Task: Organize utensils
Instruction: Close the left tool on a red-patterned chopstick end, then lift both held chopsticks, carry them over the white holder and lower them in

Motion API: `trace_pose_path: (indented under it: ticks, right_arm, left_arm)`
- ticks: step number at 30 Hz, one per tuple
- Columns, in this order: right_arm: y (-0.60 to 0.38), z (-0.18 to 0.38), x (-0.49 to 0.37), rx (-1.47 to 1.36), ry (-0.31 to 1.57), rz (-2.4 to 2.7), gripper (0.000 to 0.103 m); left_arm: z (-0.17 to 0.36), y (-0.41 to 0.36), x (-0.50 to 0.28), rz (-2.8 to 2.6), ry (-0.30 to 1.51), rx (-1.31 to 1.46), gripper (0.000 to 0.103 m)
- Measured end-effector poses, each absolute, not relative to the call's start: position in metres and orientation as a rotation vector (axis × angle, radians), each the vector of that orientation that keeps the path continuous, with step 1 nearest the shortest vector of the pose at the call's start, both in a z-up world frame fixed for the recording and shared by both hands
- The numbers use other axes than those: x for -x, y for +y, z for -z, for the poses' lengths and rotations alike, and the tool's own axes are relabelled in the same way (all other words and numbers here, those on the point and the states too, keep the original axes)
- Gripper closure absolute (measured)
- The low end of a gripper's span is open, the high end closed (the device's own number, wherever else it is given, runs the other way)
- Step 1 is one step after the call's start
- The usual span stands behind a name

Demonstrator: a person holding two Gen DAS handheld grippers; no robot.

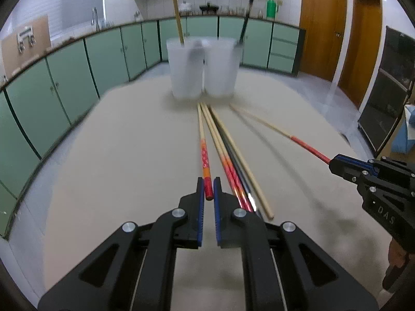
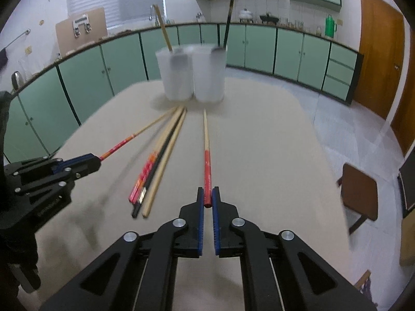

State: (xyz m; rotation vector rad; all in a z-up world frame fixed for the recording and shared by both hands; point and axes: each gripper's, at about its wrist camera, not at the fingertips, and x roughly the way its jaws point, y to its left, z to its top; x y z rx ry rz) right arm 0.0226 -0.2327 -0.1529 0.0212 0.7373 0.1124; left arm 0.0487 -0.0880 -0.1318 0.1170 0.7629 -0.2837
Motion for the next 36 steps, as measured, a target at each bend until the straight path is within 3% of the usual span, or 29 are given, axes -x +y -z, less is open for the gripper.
trace_pose_path:
  ticks: [12, 36]
  right_arm:
    - [-0.24, 0.068, -0.039, -0.011, 0.574, -0.167, 0.097]
    - [-0.24, -0.053, -0.107, -0.025, 0.457, -0.263, 0.097]
  left_arm:
    - [0.051, -0.079, -0.063, 0.289, 0.582, -0.104, 0.098]
    - [-0.045, -0.09, -0.109, 0.361, 0.402, -0.057, 0.098]
